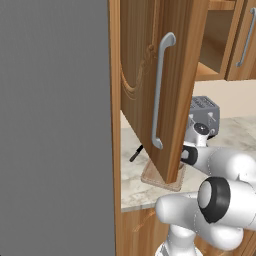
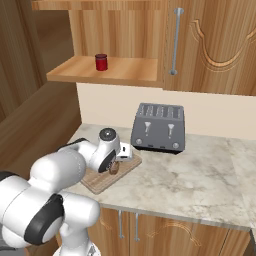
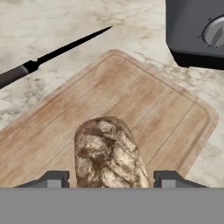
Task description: Pick the bread, place it on the cutting board, pick the jam, place it on the counter, and close the cabinet.
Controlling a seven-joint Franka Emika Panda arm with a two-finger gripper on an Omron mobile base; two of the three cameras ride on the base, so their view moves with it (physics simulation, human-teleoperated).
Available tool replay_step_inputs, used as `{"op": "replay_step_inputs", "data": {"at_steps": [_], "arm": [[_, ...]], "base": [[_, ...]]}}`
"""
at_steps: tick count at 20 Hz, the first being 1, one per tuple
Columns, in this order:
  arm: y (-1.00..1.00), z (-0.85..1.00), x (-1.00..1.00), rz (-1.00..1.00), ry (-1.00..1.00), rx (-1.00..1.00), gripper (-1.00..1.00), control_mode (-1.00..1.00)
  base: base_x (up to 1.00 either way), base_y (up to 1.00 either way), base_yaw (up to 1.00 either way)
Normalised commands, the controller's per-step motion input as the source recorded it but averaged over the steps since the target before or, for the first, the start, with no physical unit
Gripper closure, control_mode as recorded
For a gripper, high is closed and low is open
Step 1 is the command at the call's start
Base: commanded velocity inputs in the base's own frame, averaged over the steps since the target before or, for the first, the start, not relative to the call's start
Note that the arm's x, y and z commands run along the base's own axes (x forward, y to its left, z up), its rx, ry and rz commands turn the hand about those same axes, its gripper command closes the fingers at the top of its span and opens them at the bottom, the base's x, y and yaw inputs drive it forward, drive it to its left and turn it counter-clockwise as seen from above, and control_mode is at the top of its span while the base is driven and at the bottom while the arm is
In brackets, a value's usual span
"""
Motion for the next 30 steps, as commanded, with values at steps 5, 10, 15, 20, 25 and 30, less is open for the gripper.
{"op": "replay_step_inputs", "data": {"at_steps": [5,10,15,20,25,30], "arm": [[-0.04,0.05,-0.12,0.04,0.0,0.0,-1.0,-1.0],[-0.07,0.31,-0.2,0.05,-0.05,0.02,-1.0,-1.0],[0.0,0.5,-0.16,0.0,-0.07,0.03,-1.0,-1.0],[0.0,0.57,-0.14,0.0,-0.1,0.01,-1.0,-1.0],[0.0,0.67,-0.11,0.0,-0.11,0.0,-1.0,-1.0],[0.0,0.66,-0.24,0.0,-0.15,0.0,-1.0,-1.0]], "base": [[0.0,0.0,0.0],[0.0,0.0,0.0],[0.0,0.0,0.0],[0.0,0.0,0.0],[0.0,0.0,0.0],[0.0,0.0,0.0]]}}
